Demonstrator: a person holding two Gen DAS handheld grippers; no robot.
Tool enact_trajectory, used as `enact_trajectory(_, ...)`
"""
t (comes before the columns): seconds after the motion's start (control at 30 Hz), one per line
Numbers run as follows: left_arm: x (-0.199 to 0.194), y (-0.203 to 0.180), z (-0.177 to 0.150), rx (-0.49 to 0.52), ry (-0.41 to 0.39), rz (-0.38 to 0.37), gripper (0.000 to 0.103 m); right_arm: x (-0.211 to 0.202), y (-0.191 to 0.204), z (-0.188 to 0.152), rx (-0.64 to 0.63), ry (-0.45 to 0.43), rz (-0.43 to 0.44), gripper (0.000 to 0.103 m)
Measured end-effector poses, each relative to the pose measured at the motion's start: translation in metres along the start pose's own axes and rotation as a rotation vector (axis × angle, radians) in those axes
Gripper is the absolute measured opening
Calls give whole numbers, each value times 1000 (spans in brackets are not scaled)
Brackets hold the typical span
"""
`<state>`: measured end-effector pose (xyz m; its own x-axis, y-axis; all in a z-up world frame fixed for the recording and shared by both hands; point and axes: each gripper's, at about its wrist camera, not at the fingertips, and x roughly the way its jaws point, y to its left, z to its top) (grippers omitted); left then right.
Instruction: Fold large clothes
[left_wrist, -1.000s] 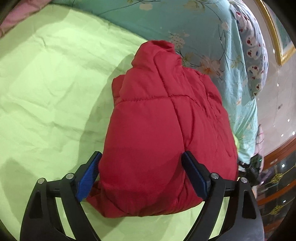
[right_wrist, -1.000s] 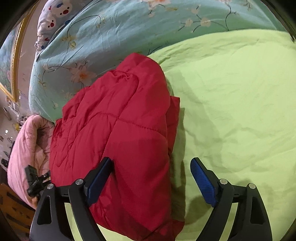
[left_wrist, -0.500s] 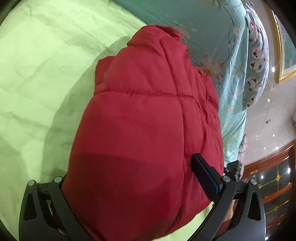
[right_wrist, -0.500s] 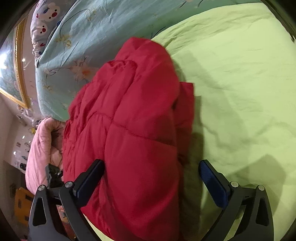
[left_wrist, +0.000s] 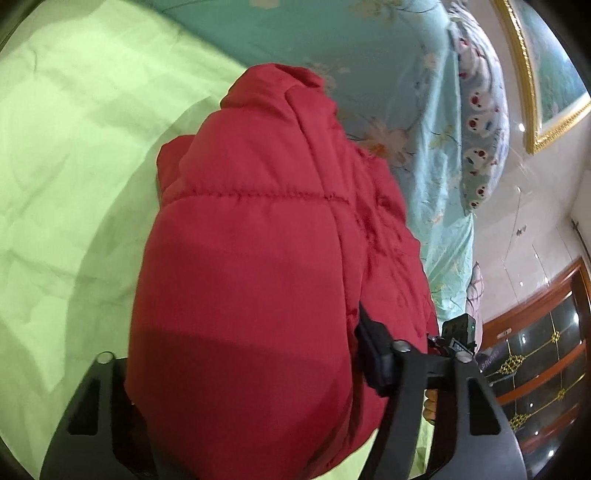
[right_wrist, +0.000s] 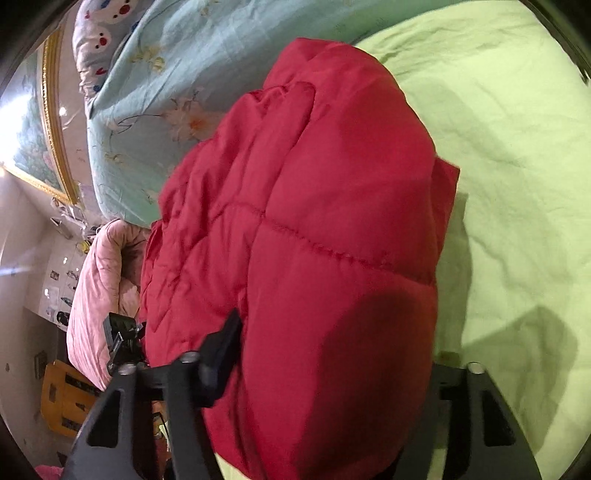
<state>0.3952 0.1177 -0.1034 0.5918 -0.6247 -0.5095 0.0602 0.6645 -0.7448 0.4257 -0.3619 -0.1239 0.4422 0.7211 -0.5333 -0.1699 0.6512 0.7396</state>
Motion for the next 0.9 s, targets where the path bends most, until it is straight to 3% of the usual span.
enact_trajectory(0.13,-20,-21,-2,44,-26,-26,54,-8,16,-4,-14,-14,-6,47)
enact_trajectory(0.4,-68,-45,-29,92,-40,-51,52,-37,47,-38,-52,-15,27,44)
enact_trajectory(0.73,-141,-29,-117,72,-5,-64,52,-73,64,-141,-49,11,48,43)
enact_trajectory(0.9,-164,-28,-145,83,-4,-72,52,-87,63,-186,-10,-8,69,44)
